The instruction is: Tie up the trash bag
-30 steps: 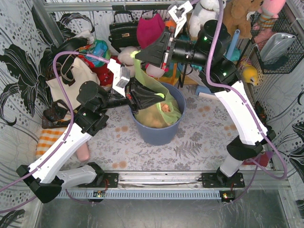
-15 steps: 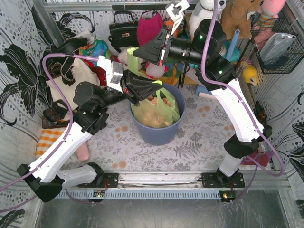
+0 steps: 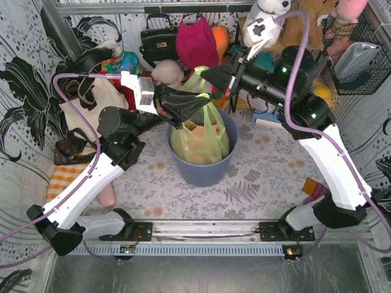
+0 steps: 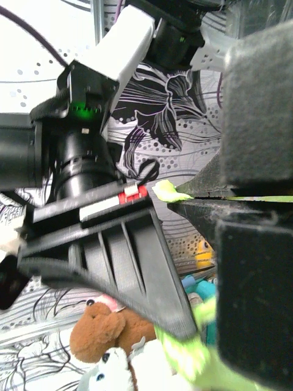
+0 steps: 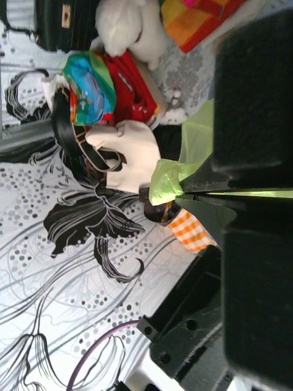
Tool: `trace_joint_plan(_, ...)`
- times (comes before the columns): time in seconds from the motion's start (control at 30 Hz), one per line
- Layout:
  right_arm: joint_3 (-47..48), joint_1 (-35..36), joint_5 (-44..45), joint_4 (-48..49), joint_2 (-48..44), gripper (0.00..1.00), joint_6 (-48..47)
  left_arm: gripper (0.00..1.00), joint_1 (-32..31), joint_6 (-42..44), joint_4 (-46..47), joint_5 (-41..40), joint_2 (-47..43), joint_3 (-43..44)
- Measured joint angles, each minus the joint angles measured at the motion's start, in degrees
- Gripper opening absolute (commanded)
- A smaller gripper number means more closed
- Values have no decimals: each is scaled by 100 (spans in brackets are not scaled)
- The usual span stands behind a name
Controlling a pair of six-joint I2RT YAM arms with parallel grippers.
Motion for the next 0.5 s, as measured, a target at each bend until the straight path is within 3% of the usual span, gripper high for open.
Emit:
trace_joint_plan(0.23,-623,0,505,-190,-715,0,-24,0,0,2,199,-343,-131,-249)
trace_joint_plan(0.5,-1156,0,422,-603,-1075,0,136,0,0,37,219,-564,-153,-293)
